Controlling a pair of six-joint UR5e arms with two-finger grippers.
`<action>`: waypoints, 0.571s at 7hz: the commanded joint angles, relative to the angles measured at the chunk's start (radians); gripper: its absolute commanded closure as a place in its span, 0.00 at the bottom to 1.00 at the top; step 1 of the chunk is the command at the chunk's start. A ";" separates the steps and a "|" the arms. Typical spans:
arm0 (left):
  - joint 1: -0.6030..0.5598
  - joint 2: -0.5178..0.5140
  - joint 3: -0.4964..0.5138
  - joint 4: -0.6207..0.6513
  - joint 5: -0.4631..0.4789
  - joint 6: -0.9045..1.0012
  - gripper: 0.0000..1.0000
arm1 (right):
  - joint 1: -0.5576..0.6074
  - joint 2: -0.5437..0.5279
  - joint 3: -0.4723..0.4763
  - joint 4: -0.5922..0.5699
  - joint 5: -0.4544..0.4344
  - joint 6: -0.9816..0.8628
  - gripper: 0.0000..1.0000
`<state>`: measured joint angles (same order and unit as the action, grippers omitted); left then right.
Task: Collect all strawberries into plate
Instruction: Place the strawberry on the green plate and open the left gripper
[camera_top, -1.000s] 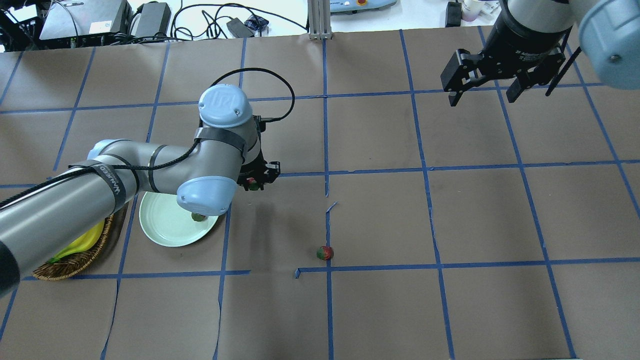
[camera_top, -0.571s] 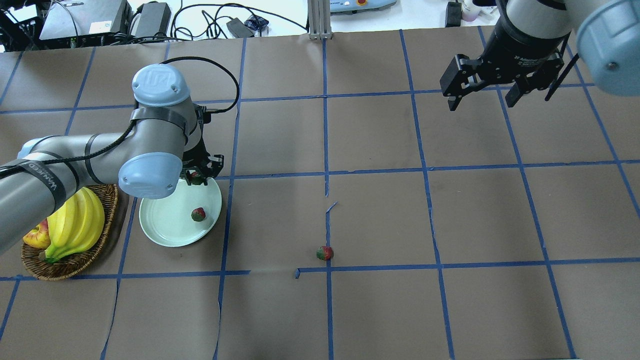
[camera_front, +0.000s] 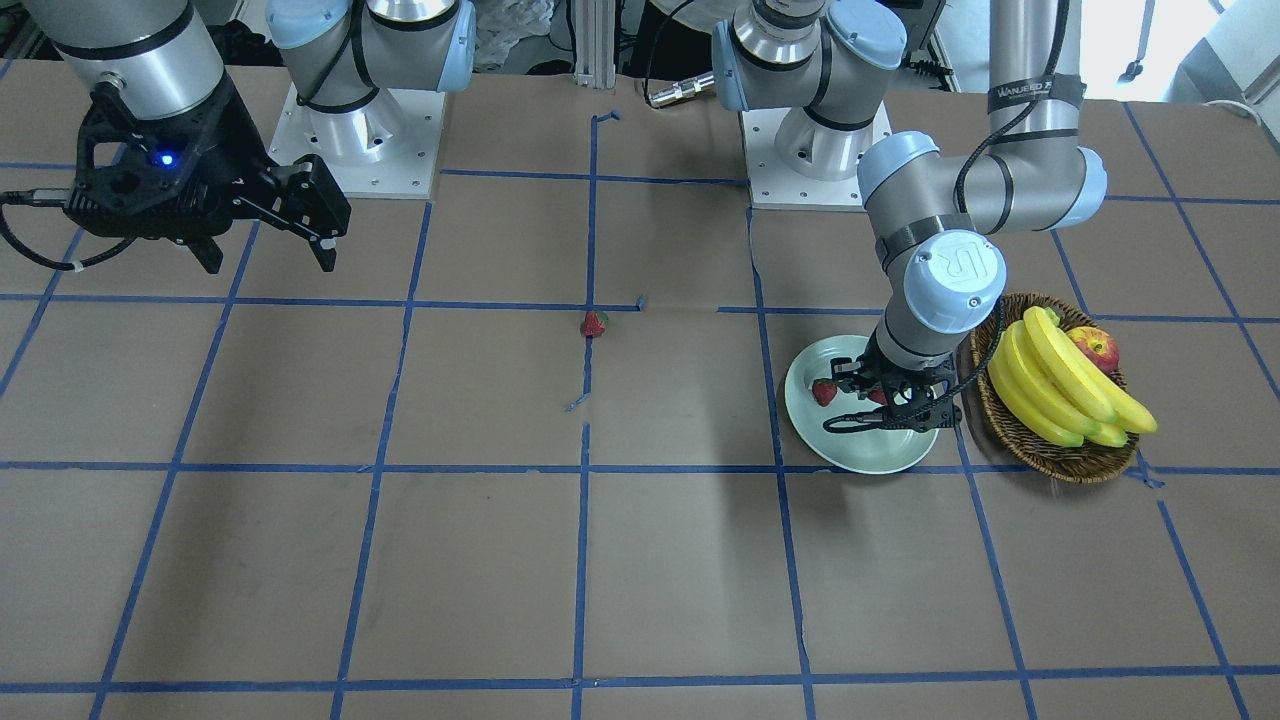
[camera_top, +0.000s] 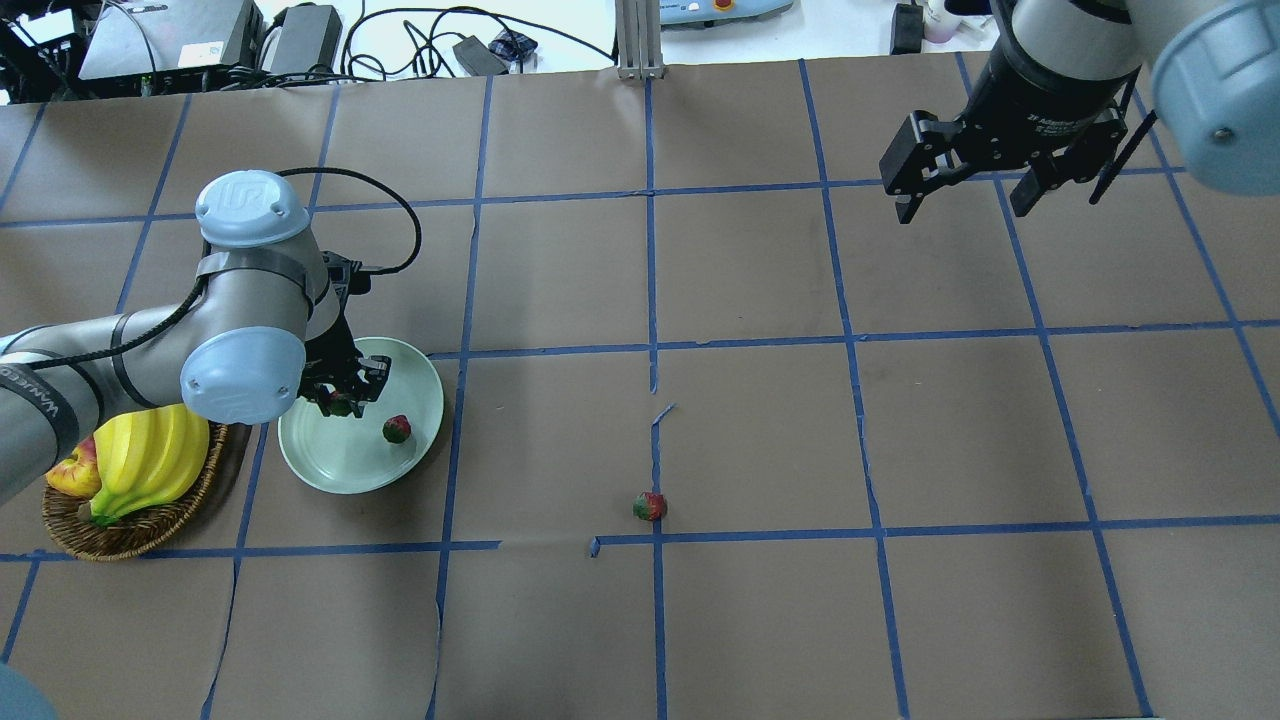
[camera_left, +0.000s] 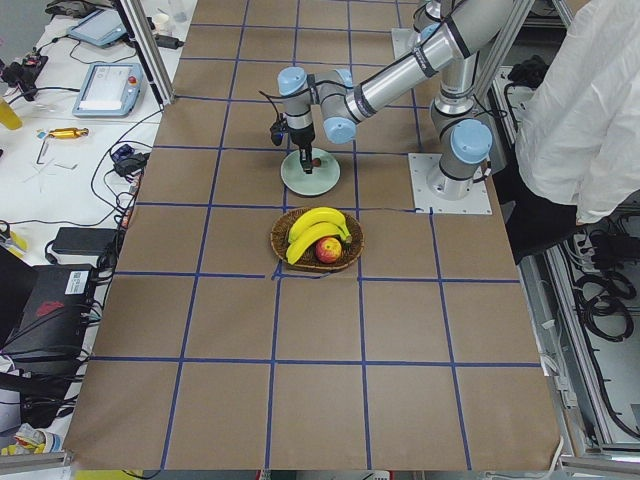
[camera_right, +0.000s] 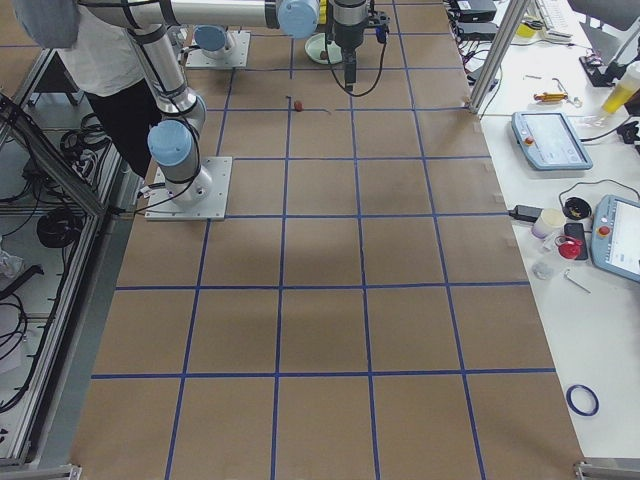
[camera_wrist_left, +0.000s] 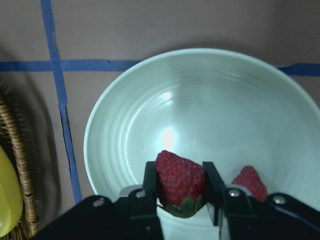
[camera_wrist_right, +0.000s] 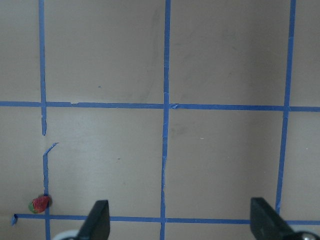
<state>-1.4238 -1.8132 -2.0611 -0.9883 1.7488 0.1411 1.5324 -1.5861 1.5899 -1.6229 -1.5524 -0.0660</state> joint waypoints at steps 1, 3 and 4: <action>0.003 -0.004 -0.037 0.004 -0.015 0.012 0.88 | 0.000 0.000 0.001 0.000 0.000 0.000 0.00; 0.003 -0.005 -0.027 0.042 -0.022 0.021 0.00 | 0.000 0.000 0.001 0.000 0.000 0.000 0.00; -0.003 0.003 -0.001 0.043 -0.025 0.028 0.00 | 0.000 0.000 0.001 0.000 0.002 0.003 0.00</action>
<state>-1.4219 -1.8164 -2.0840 -0.9556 1.7273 0.1610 1.5325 -1.5861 1.5907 -1.6229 -1.5520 -0.0656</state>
